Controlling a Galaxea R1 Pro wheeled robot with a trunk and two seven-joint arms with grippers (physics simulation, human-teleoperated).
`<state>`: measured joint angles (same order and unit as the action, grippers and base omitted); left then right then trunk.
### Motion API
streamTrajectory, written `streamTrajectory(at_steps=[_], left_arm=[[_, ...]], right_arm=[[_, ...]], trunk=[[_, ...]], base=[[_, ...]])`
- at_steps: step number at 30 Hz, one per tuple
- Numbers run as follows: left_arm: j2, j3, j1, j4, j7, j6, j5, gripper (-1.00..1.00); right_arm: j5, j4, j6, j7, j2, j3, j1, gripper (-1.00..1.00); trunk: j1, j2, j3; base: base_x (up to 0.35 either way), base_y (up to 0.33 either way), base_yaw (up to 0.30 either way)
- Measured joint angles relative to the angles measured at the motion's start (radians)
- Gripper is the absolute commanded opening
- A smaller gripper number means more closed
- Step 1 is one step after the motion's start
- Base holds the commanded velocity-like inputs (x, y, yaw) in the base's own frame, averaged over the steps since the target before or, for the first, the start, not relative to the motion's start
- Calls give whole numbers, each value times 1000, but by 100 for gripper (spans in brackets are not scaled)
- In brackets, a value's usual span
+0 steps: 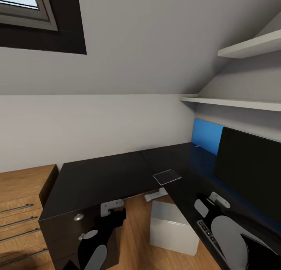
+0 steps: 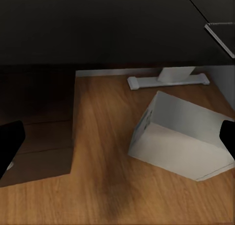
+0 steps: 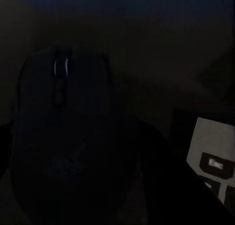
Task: In the bedroom, organize the workspace by keeping the computer under the desk, ensuring the monitor is on the desk, placing the keyboard on the desk next to the monitor, placing the mouse on the desk next to the keyboard, moving the folder from the swivel chair onto the desk next to the mouse, stacking the notebook on top of the folder with the pen on top of the notebook, and positioning the swivel chair next to the desk.
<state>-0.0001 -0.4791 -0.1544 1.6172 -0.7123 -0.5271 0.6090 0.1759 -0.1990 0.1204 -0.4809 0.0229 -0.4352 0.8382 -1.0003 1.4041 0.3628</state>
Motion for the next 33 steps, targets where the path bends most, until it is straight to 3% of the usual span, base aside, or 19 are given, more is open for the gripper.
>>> streamTrajectory(at_steps=[11,27,33], left_arm=[[-37,-3,4,1,-1,1,-3,100],[-38,-2,4,0,-3,1,-3,100],[-38,0,4,1,-3,1,-3,100]], right_arm=[[-15,2,3,0,-26,2,0,-100],[-14,2,0,0,-27,3,0,-100],[-14,3,0,0,-26,2,0,-100]], trunk=[[0,0,0],[0,0,0],[-23,42,19]], base=[[0,0,0],[0,0,0],[0,0,0]])
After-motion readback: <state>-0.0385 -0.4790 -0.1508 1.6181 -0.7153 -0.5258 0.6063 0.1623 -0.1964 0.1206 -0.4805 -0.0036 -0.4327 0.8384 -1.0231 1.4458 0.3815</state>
